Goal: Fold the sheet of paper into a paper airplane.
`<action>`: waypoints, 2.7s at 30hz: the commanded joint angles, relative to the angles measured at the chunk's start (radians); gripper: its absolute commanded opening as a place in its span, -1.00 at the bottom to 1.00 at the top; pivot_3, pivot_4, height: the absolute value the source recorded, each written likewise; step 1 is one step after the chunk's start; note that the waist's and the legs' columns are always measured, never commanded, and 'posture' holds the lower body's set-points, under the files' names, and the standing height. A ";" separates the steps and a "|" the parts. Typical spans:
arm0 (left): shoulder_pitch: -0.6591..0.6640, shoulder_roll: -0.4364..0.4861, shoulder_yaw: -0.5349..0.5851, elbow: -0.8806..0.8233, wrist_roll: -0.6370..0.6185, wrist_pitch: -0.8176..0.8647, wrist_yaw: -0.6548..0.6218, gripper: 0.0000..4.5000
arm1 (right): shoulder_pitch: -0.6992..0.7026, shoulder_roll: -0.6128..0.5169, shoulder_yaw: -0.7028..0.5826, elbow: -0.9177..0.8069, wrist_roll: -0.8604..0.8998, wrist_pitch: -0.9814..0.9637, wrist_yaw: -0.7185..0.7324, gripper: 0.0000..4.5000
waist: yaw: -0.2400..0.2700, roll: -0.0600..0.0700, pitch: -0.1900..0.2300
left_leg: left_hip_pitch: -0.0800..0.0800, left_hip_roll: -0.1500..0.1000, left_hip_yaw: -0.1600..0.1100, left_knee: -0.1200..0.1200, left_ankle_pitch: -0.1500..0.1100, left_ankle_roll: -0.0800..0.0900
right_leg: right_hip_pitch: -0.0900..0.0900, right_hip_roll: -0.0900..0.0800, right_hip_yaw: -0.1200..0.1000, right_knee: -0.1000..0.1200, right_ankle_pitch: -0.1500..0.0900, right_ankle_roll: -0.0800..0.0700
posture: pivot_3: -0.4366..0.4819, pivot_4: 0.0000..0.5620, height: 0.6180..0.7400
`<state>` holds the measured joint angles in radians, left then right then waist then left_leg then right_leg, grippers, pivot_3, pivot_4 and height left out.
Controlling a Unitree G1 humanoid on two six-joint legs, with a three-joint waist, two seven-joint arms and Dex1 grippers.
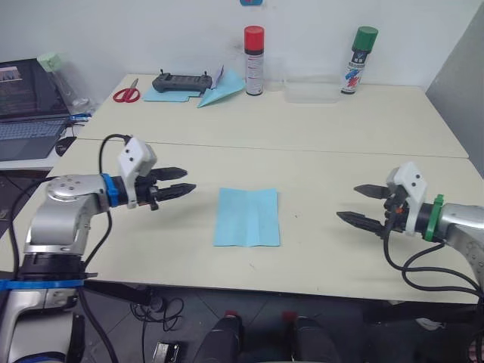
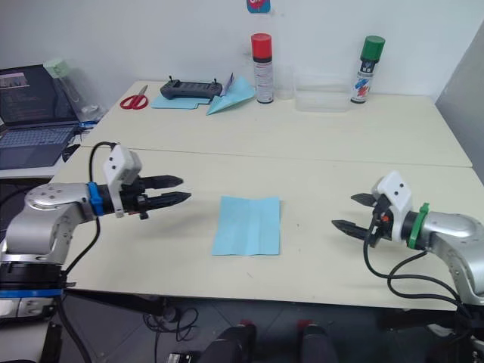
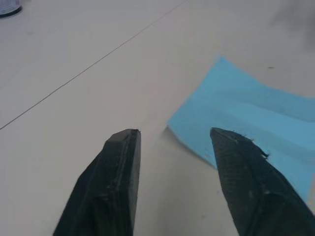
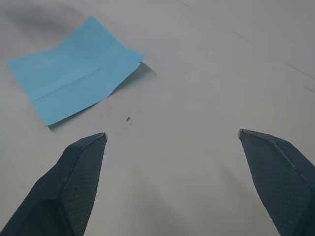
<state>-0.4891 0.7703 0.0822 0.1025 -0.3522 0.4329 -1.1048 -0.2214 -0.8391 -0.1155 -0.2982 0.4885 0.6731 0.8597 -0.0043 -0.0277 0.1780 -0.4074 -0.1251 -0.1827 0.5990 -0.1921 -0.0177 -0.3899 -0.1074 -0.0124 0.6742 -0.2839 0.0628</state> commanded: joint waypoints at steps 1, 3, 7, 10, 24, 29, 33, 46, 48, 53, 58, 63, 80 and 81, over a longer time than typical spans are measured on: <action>0.026 -0.066 -0.050 -0.063 0.023 -0.007 0.068 -0.48 | -0.037 0.039 0.047 0.000 -0.039 -0.038 -0.028 1.00 | 0.000 0.000 0.000 | 0.000 0.000 0.001 0.000 0.000 0.000 | 0.000 0.000 0.000 0.000 0.000 0.000 | -0.05 -0.47 1.00; 0.050 -0.099 -0.073 -0.066 0.040 -0.013 0.095 -0.76 | -0.051 0.066 0.068 0.011 -0.058 -0.049 -0.043 1.00 | -0.002 0.000 0.000 | 0.000 0.000 0.000 0.001 0.000 0.000 | 0.000 0.000 0.000 0.000 0.000 0.000 | -0.05 -0.47 1.00; 0.090 -0.146 -0.124 -0.057 0.067 -0.022 0.125 -0.98 | -0.080 0.103 0.102 0.042 -0.091 -0.067 -0.063 1.00 | -0.001 0.000 0.000 | 0.000 0.000 0.000 0.001 0.000 0.000 | 0.000 0.000 0.000 0.000 0.000 0.000 | -0.05 -0.47 1.00; 0.104 -0.168 -0.151 -0.028 0.091 -0.023 0.144 -0.98 | -0.091 0.119 0.110 0.055 -0.100 -0.070 -0.066 1.00 | 0.002 0.000 0.000 | 0.000 -0.001 0.000 0.002 0.000 0.000 | 0.000 0.000 0.000 0.000 0.000 0.000 | -0.05 -0.47 1.00; 0.086 -0.194 -0.311 0.196 0.282 -0.120 0.170 -1.00 | -0.153 0.229 0.237 0.207 -0.271 -0.172 -0.120 0.43 | 0.003 0.011 -0.010 | 0.003 -0.002 0.000 0.006 0.000 0.000 | 0.003 0.000 0.001 0.002 -0.001 0.005 | -0.05 -0.47 1.00; 0.071 -0.210 -0.296 0.222 0.282 -0.141 0.180 -1.00 | -0.168 0.230 0.420 0.327 -0.486 -0.371 -0.123 -0.36 | 0.002 0.013 -0.017 | 0.007 -0.001 0.000 0.004 0.000 0.000 | 0.006 0.000 0.001 0.004 -0.002 0.006 | -0.05 -0.47 1.00; 0.064 -0.218 -0.293 0.235 0.282 -0.163 0.179 -1.00 | -0.196 0.295 0.450 0.399 -0.522 -0.448 -0.134 -0.99 | 0.002 0.013 -0.021 | 0.010 -0.001 0.000 0.004 0.000 0.000 | 0.009 0.001 0.001 0.004 -0.002 0.007 | -0.05 -0.47 1.00; 0.055 -0.238 -0.298 0.264 0.300 -0.194 0.203 -1.00 | -0.236 0.568 0.394 0.334 -0.325 -0.221 -0.066 -0.99 | 0.007 0.014 -0.025 | 0.011 -0.002 -0.005 0.002 0.000 0.000 | 0.005 0.002 0.000 0.005 -0.002 0.006 | -0.05 -0.47 1.00; 0.054 -0.238 -0.296 0.265 0.300 -0.195 0.203 -1.00 | -0.248 0.585 0.374 0.322 -0.299 -0.200 -0.073 -0.99 | 0.008 0.014 -0.025 | 0.011 -0.002 -0.005 0.002 0.000 0.000 | 0.004 0.002 0.000 0.005 -0.002 0.006 | -0.05 -0.47 1.00; 0.058 -0.238 -0.289 0.263 0.296 -0.198 0.204 -1.00 | -0.272 0.617 0.352 0.304 -0.267 -0.200 -0.078 -0.99 | 0.008 0.014 -0.025 | 0.011 -0.002 -0.006 0.001 0.000 0.001 | 0.004 0.002 0.000 0.005 -0.002 0.006 | -0.05 -0.47 1.00; 0.081 -0.247 -0.266 0.250 0.282 -0.180 0.227 -1.00 | -0.316 0.686 0.426 0.429 -0.338 -0.281 -0.096 -0.99 | 0.005 0.015 -0.025 | 0.011 -0.002 -0.006 0.000 0.000 0.001 | 0.003 0.002 0.000 0.005 -0.002 0.006 | -0.05 -0.47 1.00; 0.105 -0.225 -0.251 0.221 0.283 -0.168 0.226 -1.00 | -0.372 0.738 0.452 0.587 -0.398 -0.364 -0.124 -0.99 | 0.001 0.015 -0.025 | 0.012 -0.002 -0.006 -0.001 0.000 0.000 | 0.002 0.004 0.001 0.005 -0.002 0.006 | -0.05 -0.47 1.00; 0.041 -0.146 -0.025 0.005 0.046 -0.001 0.183 -1.00 | -0.395 0.738 0.548 0.756 -0.569 -0.445 -0.144 -0.99 | -0.031 0.015 -0.025 | 0.011 0.010 -0.005 -0.007 -0.002 -0.005 | 0.001 0.017 0.001 0.004 -0.003 -0.001 | -0.05 -0.47 1.00; 0.030 -0.161 -0.025 -0.025 0.027 0.022 0.186 -1.00 | -0.393 0.738 0.549 0.754 -0.571 -0.444 -0.141 -0.99 | -0.029 0.014 -0.025 | 0.011 0.011 -0.005 -0.007 -0.003 -0.005 | 0.001 0.017 0.001 0.004 -0.003 -0.001 | -0.05 -0.47 1.00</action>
<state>-0.4245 0.6201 0.0318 0.1543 -0.2704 0.4211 -0.9267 -0.6277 -0.1012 0.4126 0.4414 -0.0611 0.2186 0.7076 -0.0330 -0.0133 0.1533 -0.3962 -0.1138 -0.1871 0.5925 -0.1946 -0.0230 -0.3888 -0.0901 -0.0110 0.6780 -0.2862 0.0612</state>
